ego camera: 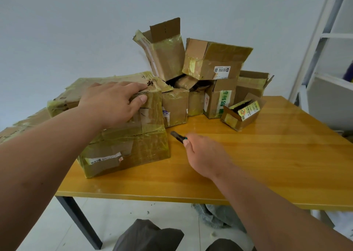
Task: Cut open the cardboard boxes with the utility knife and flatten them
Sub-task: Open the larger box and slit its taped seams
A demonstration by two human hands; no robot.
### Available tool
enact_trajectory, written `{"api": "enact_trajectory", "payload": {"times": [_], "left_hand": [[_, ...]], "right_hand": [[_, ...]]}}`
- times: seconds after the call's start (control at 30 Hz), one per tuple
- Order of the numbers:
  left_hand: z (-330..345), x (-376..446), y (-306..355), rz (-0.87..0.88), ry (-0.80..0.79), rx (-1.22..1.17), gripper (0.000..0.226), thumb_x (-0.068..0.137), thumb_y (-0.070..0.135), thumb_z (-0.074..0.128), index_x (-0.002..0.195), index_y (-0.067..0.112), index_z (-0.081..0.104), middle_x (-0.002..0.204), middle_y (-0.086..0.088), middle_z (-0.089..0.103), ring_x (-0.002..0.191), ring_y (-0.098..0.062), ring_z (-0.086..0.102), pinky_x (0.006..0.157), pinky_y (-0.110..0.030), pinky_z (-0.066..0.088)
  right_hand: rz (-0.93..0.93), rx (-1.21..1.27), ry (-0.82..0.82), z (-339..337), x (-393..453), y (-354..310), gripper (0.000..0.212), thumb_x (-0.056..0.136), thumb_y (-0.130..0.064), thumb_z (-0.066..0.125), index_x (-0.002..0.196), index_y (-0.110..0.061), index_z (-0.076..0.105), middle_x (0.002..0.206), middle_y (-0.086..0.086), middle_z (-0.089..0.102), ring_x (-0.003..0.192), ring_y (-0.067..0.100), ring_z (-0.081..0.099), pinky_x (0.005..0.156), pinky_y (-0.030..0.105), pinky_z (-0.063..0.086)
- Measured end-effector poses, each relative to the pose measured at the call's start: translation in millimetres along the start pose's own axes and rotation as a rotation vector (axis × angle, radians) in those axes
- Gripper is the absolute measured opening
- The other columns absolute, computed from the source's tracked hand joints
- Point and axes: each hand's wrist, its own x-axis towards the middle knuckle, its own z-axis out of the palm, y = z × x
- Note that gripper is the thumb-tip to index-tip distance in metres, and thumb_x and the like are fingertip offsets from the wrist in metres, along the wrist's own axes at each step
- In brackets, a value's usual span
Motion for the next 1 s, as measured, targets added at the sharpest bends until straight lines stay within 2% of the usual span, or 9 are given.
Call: {"api": "enact_trajectory", "payload": {"times": [0.27, 0.4, 0.47, 0.53, 0.63, 0.77, 0.93, 1.0], "left_hand": [[2, 1, -2, 0.009, 0.013, -0.001, 0.052, 0.096, 0.062, 0.014, 0.145, 0.048, 0.027, 0.152, 0.013, 0.038, 0.136, -0.023, 0.040, 0.102, -0.044, 0.034], [2, 6, -15, 0.030, 0.011, -0.040, 0.054, 0.092, 0.068, 0.017, 0.141, 0.054, 0.031, 0.146, 0.011, 0.047, 0.133, -0.024, 0.044, 0.098, -0.042, 0.040], [2, 6, -31, 0.020, 0.010, -0.126, 0.048, 0.089, 0.074, 0.022, 0.134, 0.063, 0.036, 0.141, 0.011, 0.053, 0.129, -0.024, 0.048, 0.092, -0.039, 0.044], [4, 4, -44, -0.001, 0.042, -0.252, 0.032, 0.087, 0.075, 0.030, 0.117, 0.072, 0.041, 0.135, 0.015, 0.057, 0.124, -0.020, 0.052, 0.085, -0.035, 0.044], [7, 1, -48, -0.031, 0.121, -0.347, 0.018, 0.090, 0.068, 0.037, 0.104, 0.072, 0.047, 0.125, 0.018, 0.062, 0.115, -0.017, 0.056, 0.075, -0.031, 0.045], [10, 7, -45, -0.070, 0.166, -0.356, 0.051, 0.077, 0.079, 0.034, 0.118, 0.059, 0.057, 0.123, 0.021, 0.063, 0.118, -0.013, 0.055, 0.068, -0.027, 0.039], [13, 10, -49, -0.110, 0.167, -0.352, 0.061, 0.070, 0.085, 0.033, 0.120, 0.058, 0.057, 0.127, 0.019, 0.062, 0.121, -0.015, 0.054, 0.070, -0.029, 0.040], [14, 9, -47, -0.112, 0.179, -0.323, 0.064, 0.070, 0.086, 0.030, 0.121, 0.057, 0.057, 0.127, 0.017, 0.063, 0.120, -0.017, 0.055, 0.065, -0.026, 0.039]], "right_hand": [[-0.018, 0.035, 0.044, 5, 8, -5, 0.025, 0.108, -0.030, 0.032, 0.110, -0.019, 0.054, 0.073, -0.006, 0.053, 0.060, 0.010, 0.050, 0.051, 0.024, 0.031], [-0.007, 0.070, 0.089, 7, 13, -4, 0.027, 0.107, -0.031, 0.031, 0.107, -0.018, 0.055, 0.070, -0.005, 0.055, 0.057, 0.011, 0.050, 0.050, 0.026, 0.033], [-0.012, 0.078, 0.083, 5, 15, -3, 0.024, 0.107, -0.030, 0.032, 0.102, -0.020, 0.053, 0.069, -0.006, 0.053, 0.055, 0.010, 0.047, 0.049, 0.026, 0.032], [-0.037, 0.074, 0.041, 5, 17, -4, 0.021, 0.107, -0.030, 0.032, 0.098, -0.023, 0.050, 0.070, -0.008, 0.051, 0.056, 0.008, 0.045, 0.051, 0.025, 0.030], [-0.059, 0.105, 0.019, 9, 19, -8, 0.020, 0.107, -0.030, 0.033, 0.100, -0.023, 0.050, 0.071, -0.010, 0.048, 0.059, 0.007, 0.044, 0.053, 0.023, 0.029], [-0.117, 0.122, 0.048, 15, 27, -20, 0.022, 0.107, -0.029, 0.033, 0.105, -0.021, 0.054, 0.072, -0.010, 0.048, 0.059, 0.007, 0.044, 0.052, 0.025, 0.029], [-0.154, 0.088, 0.058, 19, 34, -28, 0.025, 0.107, -0.028, 0.032, 0.107, -0.017, 0.054, 0.072, -0.008, 0.050, 0.059, 0.009, 0.046, 0.050, 0.026, 0.030], [-0.141, 0.090, 0.054, 21, 34, -29, 0.025, 0.107, -0.028, 0.032, 0.107, -0.017, 0.054, 0.072, -0.008, 0.049, 0.060, 0.009, 0.046, 0.050, 0.025, 0.029]]}}
